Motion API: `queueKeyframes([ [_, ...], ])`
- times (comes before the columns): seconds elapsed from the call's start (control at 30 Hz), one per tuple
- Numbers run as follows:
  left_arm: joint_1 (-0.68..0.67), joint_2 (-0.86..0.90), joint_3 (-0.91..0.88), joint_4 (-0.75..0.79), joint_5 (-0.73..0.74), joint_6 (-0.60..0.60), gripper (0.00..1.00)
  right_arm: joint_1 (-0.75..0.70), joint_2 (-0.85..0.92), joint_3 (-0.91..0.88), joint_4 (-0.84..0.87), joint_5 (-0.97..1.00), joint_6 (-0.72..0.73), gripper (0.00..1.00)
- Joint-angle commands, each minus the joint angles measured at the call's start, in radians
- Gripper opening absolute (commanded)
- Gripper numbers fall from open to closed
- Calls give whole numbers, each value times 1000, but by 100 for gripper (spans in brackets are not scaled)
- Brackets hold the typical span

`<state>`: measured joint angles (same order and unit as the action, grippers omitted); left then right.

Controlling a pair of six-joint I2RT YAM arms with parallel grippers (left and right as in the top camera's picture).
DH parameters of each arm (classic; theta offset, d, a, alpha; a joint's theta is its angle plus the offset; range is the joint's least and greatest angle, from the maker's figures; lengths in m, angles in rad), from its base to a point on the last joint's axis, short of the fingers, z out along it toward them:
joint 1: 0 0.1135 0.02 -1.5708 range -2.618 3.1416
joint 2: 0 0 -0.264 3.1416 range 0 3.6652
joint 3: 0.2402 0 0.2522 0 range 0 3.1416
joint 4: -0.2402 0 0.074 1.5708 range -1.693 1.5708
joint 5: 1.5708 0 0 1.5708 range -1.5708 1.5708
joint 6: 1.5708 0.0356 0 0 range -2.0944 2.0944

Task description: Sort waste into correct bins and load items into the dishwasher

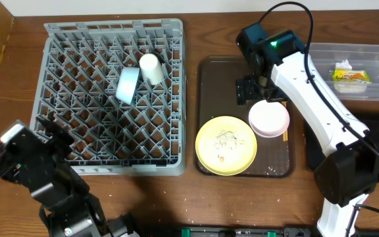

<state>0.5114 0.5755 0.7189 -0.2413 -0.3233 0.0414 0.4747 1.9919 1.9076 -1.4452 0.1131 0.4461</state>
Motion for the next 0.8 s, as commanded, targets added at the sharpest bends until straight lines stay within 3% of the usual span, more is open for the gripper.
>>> queueKeyframes([
  [0.0,10,21,23,-5,-211,18,94,-4,-30,3,5,14,-10,99],
  [0.4,8,23,23,-231,-212,18,94,-10,-30,-11,10,-12,21,99],
  [0.77,8,23,23,-233,-213,18,94,-61,-30,-156,116,-62,28,99],
])
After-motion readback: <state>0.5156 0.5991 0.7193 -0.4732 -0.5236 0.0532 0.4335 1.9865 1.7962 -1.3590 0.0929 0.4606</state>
